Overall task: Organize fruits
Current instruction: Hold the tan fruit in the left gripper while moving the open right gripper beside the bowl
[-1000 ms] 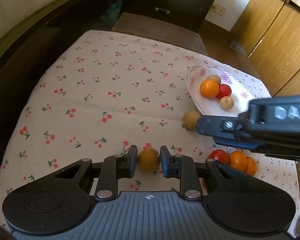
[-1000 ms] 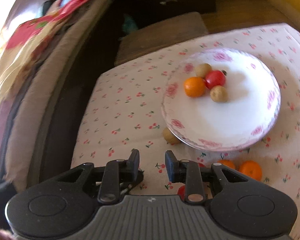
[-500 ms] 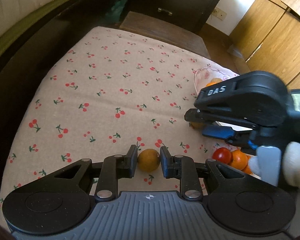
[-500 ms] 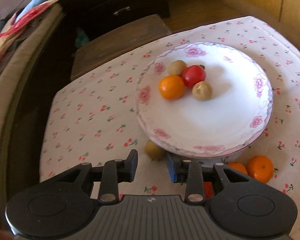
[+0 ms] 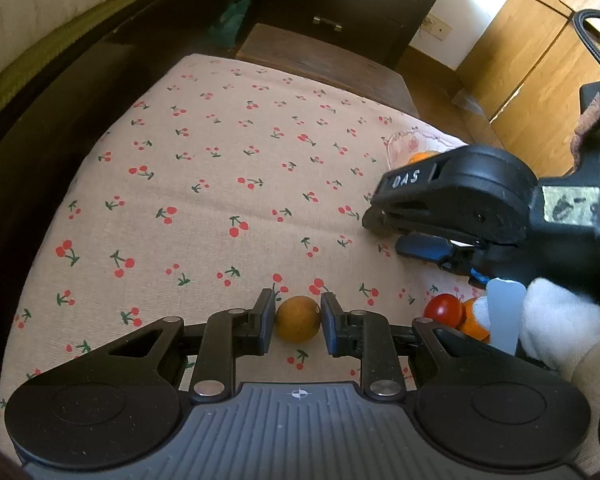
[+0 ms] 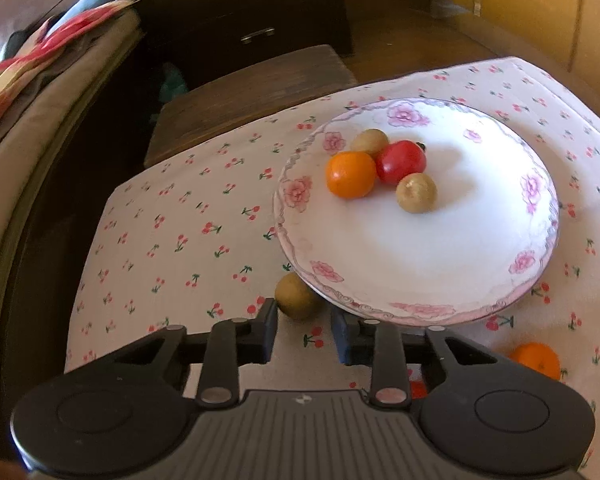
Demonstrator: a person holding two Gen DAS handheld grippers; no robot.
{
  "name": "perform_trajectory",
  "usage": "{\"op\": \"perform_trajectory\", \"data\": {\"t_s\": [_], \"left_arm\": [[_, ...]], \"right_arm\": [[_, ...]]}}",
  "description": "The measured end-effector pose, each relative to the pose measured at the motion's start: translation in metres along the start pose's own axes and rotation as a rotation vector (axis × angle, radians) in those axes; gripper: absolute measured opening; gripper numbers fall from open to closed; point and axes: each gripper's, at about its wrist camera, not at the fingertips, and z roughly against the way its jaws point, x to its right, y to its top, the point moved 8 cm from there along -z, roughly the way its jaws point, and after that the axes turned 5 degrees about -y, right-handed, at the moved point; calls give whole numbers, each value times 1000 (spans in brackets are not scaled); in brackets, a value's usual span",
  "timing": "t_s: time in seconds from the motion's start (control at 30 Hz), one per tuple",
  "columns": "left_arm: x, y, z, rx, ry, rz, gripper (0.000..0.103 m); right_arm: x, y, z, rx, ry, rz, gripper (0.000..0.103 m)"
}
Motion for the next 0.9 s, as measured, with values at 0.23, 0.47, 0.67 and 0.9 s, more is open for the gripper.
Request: {"op": "perform_trajectory", "data": {"t_s": [0.23,0.47,0.67,0.9], "left_arm": [[1,-1,0,0,4,-1,34],[-2,-1,1,-1,-10,20,34],[-4,0,0,-2,-13,30,34],[-3,-1,1,1,-10,29,34]], "right_arm": [[7,-15,12,-32,60,118,14],[-13,-4,38,-58,178,176,15],[-12,0,26,-115,95,79,15],[11,3,9,-104,40,-155,27]]}}
